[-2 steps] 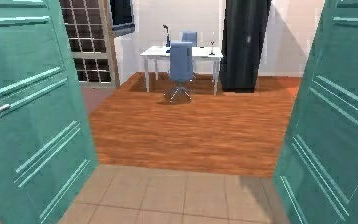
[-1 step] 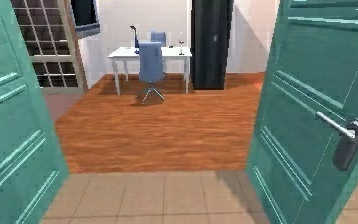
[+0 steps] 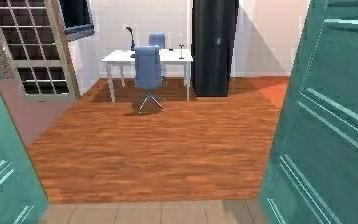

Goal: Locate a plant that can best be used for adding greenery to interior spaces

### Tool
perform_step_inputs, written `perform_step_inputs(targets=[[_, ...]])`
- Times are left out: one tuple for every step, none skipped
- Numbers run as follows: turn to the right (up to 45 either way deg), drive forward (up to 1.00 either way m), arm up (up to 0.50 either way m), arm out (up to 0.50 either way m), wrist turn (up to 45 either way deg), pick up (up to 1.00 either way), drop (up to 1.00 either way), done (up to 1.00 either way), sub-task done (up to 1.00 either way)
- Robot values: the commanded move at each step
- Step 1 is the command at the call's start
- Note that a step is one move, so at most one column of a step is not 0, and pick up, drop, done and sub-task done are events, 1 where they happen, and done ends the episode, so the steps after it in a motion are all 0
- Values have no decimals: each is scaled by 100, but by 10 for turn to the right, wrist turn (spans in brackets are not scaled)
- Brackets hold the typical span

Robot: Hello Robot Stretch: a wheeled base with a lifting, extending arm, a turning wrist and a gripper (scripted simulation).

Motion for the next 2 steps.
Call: perform_step_inputs(targets=[[30, 0, 0, 0, 0, 0, 0, 0, 0], [0, 100, 0, 0, 0, 0, 0, 0, 0]])
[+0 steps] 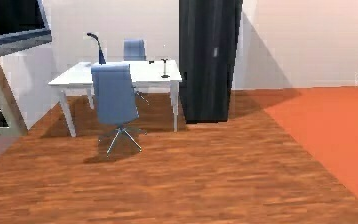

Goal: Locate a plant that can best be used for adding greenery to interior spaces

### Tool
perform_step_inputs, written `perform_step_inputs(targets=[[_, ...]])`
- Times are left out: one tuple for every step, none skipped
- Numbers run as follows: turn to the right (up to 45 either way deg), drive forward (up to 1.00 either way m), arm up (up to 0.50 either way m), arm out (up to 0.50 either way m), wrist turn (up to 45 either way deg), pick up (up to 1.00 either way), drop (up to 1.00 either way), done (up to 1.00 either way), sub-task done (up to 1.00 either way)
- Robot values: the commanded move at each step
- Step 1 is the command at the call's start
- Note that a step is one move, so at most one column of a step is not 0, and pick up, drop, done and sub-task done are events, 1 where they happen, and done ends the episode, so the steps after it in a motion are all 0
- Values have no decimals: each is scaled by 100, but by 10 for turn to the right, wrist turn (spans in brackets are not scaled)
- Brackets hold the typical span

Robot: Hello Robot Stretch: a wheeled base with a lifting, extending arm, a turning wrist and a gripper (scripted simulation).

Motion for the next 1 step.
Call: perform_step_inputs(targets=[[0, 55, 0, 0, 0, 0, 0, 0, 0]])
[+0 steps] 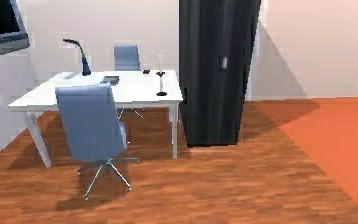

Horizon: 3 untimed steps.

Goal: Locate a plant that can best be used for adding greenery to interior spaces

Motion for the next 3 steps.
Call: perform_step_inputs(targets=[[420, 0, 0, 0, 0, 0, 0, 0, 0], [0, 45, 0, 0, 0, 0, 0, 0, 0], [150, 0, 0, 0, 0, 0, 0, 0, 0]])
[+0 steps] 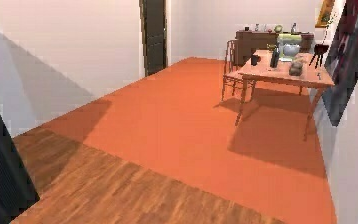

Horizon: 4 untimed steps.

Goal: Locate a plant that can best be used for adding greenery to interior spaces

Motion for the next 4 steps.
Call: perform_step_inputs(targets=[[0, 100, 0, 0, 0, 0, 0, 0, 0], [0, 100, 0, 0, 0, 0, 0, 0, 0], [90, 0, 0, 0, 0, 0, 0, 0, 0], [0, 40, 0, 0, 0, 0, 0, 0, 0]])
